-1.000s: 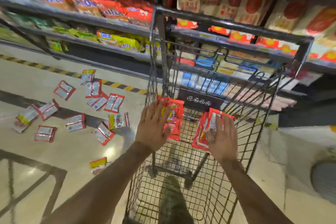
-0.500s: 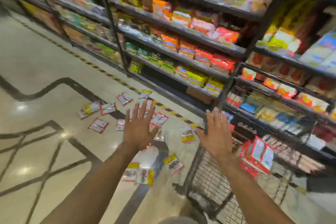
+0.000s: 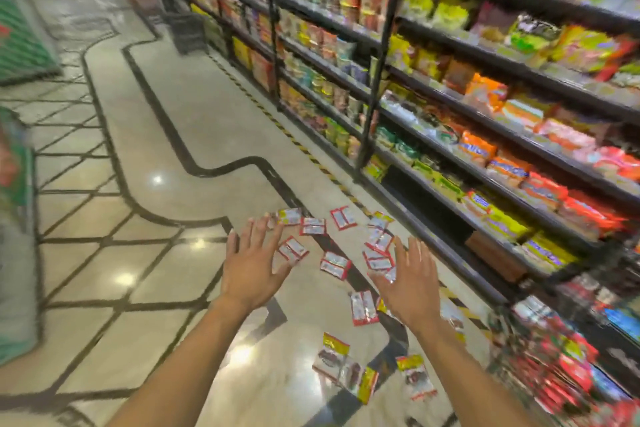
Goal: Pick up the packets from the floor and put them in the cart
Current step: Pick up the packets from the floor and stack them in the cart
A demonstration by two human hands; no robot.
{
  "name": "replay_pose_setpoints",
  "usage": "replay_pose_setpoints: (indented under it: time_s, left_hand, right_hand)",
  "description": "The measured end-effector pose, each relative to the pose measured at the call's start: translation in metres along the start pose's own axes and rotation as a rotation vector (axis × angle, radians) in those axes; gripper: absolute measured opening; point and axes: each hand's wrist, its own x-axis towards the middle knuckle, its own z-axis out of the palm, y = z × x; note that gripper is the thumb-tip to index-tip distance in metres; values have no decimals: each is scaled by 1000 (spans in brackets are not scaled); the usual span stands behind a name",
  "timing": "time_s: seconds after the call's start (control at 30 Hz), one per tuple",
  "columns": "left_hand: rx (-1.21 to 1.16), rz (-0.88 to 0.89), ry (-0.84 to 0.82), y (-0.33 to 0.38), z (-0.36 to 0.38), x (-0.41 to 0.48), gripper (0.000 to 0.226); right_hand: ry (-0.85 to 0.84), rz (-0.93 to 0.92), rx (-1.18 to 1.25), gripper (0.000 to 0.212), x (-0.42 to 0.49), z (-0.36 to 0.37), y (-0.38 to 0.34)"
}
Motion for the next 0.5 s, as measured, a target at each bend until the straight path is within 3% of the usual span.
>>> replay_pose_setpoints:
  time_s: [0.13, 0.27, 0.5]
  left_hand:
    - [5, 9, -25, -39, 7, 28, 86]
    - [24, 67, -67, -60, 22, 81, 86]
    - [40, 174, -175, -70, 77, 233, 86]
  right_hand:
    - [-31, -4, 11, 91, 31, 17, -38]
    - [-43, 25, 34, 96, 78, 48, -51]
    - [-106, 120, 53, 94, 210, 116, -54]
